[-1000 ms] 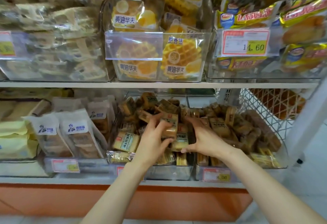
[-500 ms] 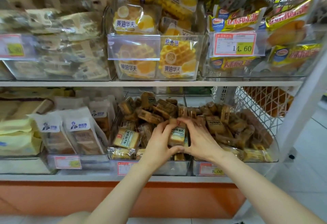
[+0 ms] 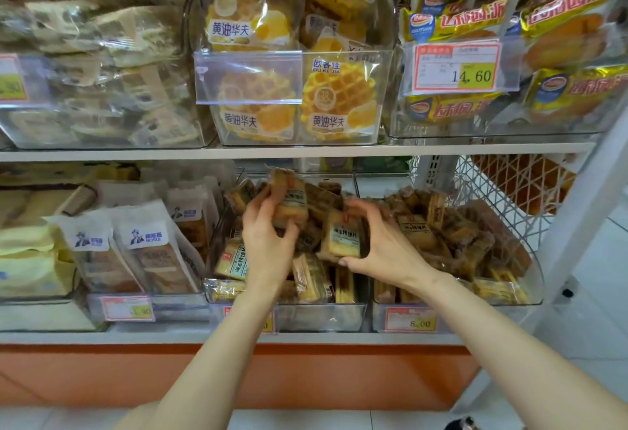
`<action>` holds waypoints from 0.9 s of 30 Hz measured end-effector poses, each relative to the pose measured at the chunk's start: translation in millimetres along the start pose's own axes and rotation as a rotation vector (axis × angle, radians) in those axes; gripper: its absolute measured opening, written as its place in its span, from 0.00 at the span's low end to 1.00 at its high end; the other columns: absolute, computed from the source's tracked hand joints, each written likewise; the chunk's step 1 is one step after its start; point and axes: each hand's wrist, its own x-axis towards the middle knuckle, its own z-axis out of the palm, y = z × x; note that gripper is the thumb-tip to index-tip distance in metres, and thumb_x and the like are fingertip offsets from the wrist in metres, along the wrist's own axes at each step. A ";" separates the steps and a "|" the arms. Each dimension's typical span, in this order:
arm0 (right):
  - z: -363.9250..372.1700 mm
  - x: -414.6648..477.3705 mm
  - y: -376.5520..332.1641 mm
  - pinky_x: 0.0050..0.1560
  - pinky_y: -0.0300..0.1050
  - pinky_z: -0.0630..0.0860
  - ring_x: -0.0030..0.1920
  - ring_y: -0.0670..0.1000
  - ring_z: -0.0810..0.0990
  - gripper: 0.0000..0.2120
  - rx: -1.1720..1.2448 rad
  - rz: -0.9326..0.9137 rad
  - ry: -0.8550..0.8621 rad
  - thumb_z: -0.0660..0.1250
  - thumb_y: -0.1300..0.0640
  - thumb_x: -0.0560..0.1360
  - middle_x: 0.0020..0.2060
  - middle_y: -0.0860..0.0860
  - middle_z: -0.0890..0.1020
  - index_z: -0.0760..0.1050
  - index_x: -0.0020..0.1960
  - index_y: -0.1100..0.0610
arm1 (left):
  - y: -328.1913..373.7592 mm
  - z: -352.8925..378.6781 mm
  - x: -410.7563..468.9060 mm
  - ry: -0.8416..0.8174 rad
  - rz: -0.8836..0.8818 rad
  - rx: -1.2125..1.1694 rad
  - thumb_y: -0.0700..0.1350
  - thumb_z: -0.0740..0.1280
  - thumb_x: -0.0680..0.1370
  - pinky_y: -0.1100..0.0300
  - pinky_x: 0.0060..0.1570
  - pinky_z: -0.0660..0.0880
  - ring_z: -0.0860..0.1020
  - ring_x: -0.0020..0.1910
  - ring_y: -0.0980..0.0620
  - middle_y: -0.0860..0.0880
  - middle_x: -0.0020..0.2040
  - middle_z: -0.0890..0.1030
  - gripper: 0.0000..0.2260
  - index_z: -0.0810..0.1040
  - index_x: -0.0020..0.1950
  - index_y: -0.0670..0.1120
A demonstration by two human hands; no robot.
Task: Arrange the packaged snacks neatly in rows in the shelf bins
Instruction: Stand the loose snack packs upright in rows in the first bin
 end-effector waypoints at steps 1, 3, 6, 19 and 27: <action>-1.4 2.3 -0.7 0.64 0.50 0.68 0.64 0.51 0.68 0.40 0.020 0.000 0.033 0.75 0.49 0.64 0.63 0.48 0.70 0.57 0.68 0.45 | -2.8 -6.6 4.2 0.024 -0.017 0.005 0.35 0.68 0.72 0.63 0.61 0.63 0.71 0.63 0.45 0.41 0.63 0.72 0.20 0.75 0.64 0.44; -1.3 7.4 -3.4 0.58 0.45 0.71 0.60 0.49 0.71 0.36 0.068 0.000 0.097 0.76 0.48 0.64 0.60 0.46 0.72 0.60 0.65 0.46 | -10.7 -21.0 10.8 0.046 -0.040 0.037 0.35 0.68 0.72 0.63 0.60 0.65 0.73 0.60 0.45 0.41 0.62 0.73 0.21 0.74 0.64 0.45; 5.9 16.2 -14.2 0.52 0.40 0.70 0.57 0.47 0.73 0.31 0.093 0.004 0.150 0.75 0.48 0.66 0.59 0.47 0.72 0.63 0.63 0.47 | -26.7 -42.1 16.7 0.009 -0.064 0.103 0.37 0.68 0.73 0.60 0.59 0.68 0.75 0.57 0.46 0.41 0.59 0.75 0.20 0.74 0.64 0.44; 79.2 79.0 -88.8 0.70 0.51 0.63 0.71 0.51 0.63 0.23 0.138 -0.202 0.058 0.68 0.50 0.73 0.70 0.49 0.66 0.68 0.67 0.50 | -61.8 -71.5 11.5 -0.096 0.053 0.412 0.40 0.74 0.69 0.49 0.60 0.64 0.65 0.61 0.38 0.35 0.61 0.68 0.34 0.62 0.69 0.35; 46.9 83.8 -59.1 0.69 0.52 0.63 0.70 0.51 0.64 0.26 0.010 -0.037 0.060 0.65 0.40 0.73 0.68 0.48 0.70 0.66 0.68 0.45 | -69.9 -57.8 16.7 -0.272 0.176 0.458 0.48 0.68 0.71 0.45 0.55 0.70 0.72 0.57 0.36 0.39 0.61 0.71 0.25 0.68 0.66 0.44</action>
